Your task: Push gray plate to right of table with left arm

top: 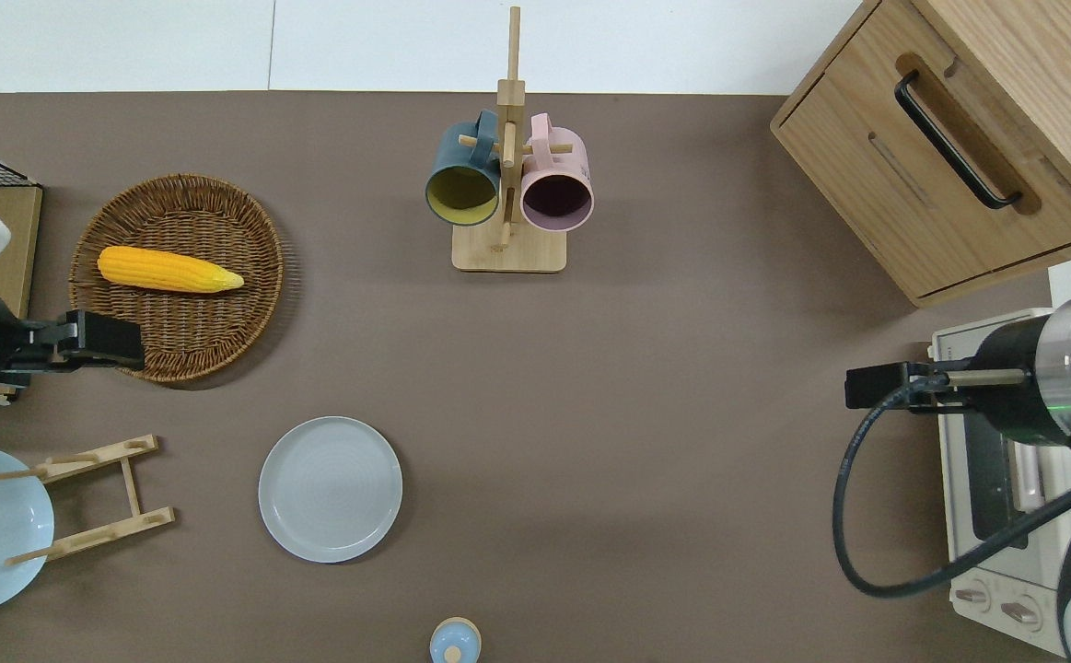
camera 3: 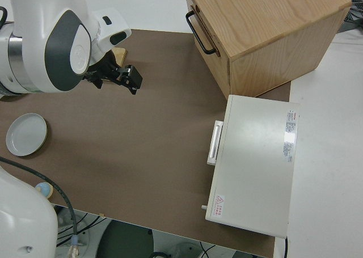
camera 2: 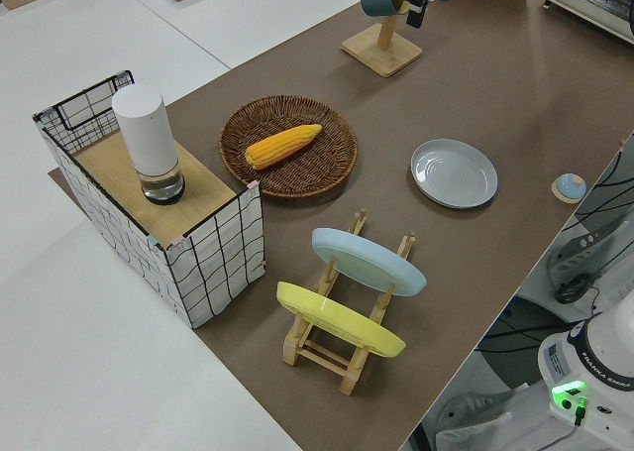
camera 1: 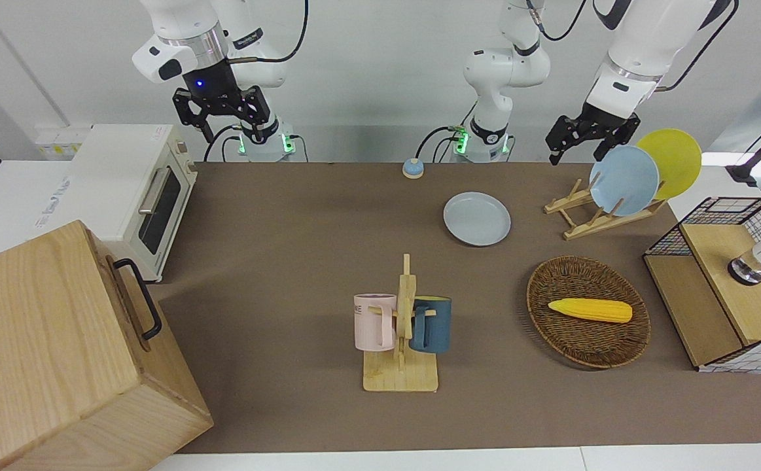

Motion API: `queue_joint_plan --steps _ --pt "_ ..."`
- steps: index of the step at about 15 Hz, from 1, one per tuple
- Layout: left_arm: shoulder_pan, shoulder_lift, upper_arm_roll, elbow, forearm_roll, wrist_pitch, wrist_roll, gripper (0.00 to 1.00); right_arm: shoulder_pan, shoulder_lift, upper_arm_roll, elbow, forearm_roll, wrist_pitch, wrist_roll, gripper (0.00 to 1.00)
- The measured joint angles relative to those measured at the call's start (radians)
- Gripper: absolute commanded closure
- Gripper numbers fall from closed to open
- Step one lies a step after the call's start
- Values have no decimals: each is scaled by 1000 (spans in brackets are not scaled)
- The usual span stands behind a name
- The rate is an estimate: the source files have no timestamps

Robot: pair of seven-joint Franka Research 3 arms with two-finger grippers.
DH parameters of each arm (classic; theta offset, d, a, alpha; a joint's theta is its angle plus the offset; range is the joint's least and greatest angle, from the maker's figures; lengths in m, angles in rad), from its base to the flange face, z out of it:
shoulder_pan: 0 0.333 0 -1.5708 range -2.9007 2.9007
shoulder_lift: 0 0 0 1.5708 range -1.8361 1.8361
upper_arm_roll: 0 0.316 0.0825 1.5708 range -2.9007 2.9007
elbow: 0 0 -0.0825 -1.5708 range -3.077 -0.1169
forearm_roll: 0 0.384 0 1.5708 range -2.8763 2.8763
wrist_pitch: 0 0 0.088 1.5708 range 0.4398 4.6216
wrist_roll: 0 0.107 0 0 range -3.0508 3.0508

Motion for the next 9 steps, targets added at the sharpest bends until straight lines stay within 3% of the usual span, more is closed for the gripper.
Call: queue_joint_plan --steps 3,9 --pt "0 -7 9 0 0 -74 0 9 0 0 0 0 0 0 0 5" --pt "0 -14 19 0 0 -85 -1 9 0 0 0 0 0 0 0 5"
